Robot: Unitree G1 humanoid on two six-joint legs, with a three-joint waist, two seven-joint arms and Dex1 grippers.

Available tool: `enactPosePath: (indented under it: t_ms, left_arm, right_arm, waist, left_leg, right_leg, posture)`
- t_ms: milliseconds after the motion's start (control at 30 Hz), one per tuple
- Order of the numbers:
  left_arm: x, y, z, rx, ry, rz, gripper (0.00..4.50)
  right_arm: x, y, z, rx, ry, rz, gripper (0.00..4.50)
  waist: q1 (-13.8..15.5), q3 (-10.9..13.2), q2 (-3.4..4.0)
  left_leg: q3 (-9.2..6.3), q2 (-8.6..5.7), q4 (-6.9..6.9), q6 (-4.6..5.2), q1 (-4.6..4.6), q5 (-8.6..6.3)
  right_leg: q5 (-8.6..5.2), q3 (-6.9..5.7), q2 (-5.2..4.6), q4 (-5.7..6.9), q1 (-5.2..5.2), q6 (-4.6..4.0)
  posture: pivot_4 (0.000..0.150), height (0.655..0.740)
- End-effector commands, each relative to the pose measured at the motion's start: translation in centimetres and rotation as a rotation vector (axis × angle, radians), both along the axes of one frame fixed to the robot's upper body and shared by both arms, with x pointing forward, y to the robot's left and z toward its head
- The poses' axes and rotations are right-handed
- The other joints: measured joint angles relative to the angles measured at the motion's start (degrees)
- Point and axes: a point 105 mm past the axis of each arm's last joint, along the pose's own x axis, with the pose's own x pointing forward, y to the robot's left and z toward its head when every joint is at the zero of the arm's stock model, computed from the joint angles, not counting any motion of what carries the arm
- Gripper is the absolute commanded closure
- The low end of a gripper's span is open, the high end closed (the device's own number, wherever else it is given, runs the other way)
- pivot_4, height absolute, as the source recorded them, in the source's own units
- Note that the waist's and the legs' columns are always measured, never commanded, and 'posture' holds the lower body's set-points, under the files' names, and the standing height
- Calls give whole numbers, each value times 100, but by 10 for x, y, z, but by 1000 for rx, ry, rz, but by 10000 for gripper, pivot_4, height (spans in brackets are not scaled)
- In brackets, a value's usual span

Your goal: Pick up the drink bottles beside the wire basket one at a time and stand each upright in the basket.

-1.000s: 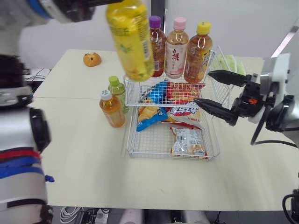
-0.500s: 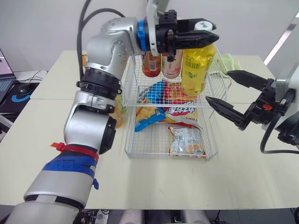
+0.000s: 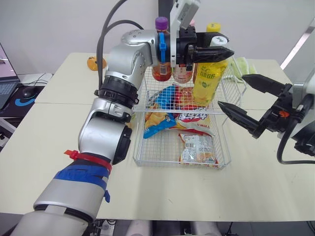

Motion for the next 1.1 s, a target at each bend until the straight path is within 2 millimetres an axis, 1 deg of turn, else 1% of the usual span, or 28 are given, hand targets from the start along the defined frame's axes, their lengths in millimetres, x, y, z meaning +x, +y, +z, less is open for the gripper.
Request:
enactPosePath:
  t_ms: [33,100,167,267,333,400,433,567,667,733,833,933,967,1033,1100]
  left_arm:
    - [-13,5,33,-94,-41,-49,6631]
    - [-15,8,41,-118,-39,-58,779]
    - [-20,17,56,-170,-42,-68,262]
    - [-24,29,69,-212,-59,-67,262]
    - [-25,50,77,-253,-77,-31,262]
    - [-24,64,77,-258,-91,17,262]
    - [-22,72,73,-252,-101,51,262]
    - [-10,120,47,-210,-124,252,262]
    - [-7,154,29,-229,-108,410,262]
    - [-9,179,16,-256,-76,515,262]
    - [-18,212,1,-308,-33,663,262]
    - [-34,244,-23,-312,-11,807,262]
    - [-42,255,-33,-319,4,854,262]
    - [-55,270,-53,-311,31,929,262]
    - [-71,284,-81,-309,85,1010,262]
  right_arm:
    - [-4,1,7,4,-47,2,0]
    - [-4,1,7,5,-49,3,0]
    - [-4,1,8,4,-50,13,0]
    - [-4,3,9,3,-46,40,0]
    - [-6,9,11,10,-32,112,0]
    - [-8,13,12,9,-20,162,0]
    - [-10,15,12,12,-12,188,0]
    - [-17,29,15,26,39,332,0]
    - [-16,38,11,22,64,399,0]
    - [-12,44,9,21,73,430,0]
    - [-3,50,8,17,67,458,0]
    - [3,58,4,1,69,501,0]
    - [5,60,3,-3,73,520,0]
    - [8,64,2,-9,73,551,0]
    - [11,67,2,-14,73,582,0]
  waist:
    - [0,0,0]
    - [-1,0,0]
    - [-2,0,0]
    - [-7,0,0]
    - [-19,0,0]
    - [-48,-1,2]
    - [-45,-2,3]
    - [-45,-8,13]
    - [-39,-7,10]
    - [-34,-8,9]
    - [-31,-8,9]
    - [-12,-9,9]
    - [-24,-10,11]
    - [-28,-11,9]
    - [-29,-11,10]
  left_leg:
    - [0,0,0,0,0,0]
    - [0,0,0,0,0,0]
    - [0,0,0,-1,0,1]
    - [0,0,0,-12,2,7]
    - [0,0,1,-13,3,7]
    - [1,1,0,-15,6,9]
    - [1,3,-1,-16,7,9]
    - [-1,5,0,-19,12,11]
    - [-7,7,3,-22,12,12]
    - [-7,6,7,-22,7,12]
    - [-7,6,8,-22,8,12]
    - [-8,6,10,-23,7,12]
    - [-8,6,11,-23,7,12]
    - [-7,5,9,-23,13,12]
    - [-8,6,8,-23,13,12]
  right_leg:
    - [0,0,0,0,0,0]
    - [0,0,0,0,-1,0]
    - [0,-1,0,0,0,0]
    - [0,0,0,1,1,0]
    - [0,0,0,2,2,0]
    - [0,2,1,3,2,0]
    - [0,2,3,2,1,0]
    - [0,2,4,3,4,0]
    - [1,-2,4,4,5,-1]
    - [1,-2,3,4,4,-1]
    - [1,-1,0,0,5,-1]
    - [1,-2,0,2,5,-1]
    - [1,-2,0,0,6,-1]
    - [1,-2,-2,2,9,-1]
    - [1,-3,-2,1,9,-1]
  posture:
    - [1500,7400]
    - [1500,7400]
    - [1500,7400]
    - [1500,7400]
    - [1500,7400]
    - [1500,7400]
    - [1500,7400]
    - [1500,7400]
    - [1500,7400]
    - [1500,7400]
    - [1500,7400]
    - [1500,7400]
    - [1500,7400]
    - [1500,7400]
    - [1500,7400]
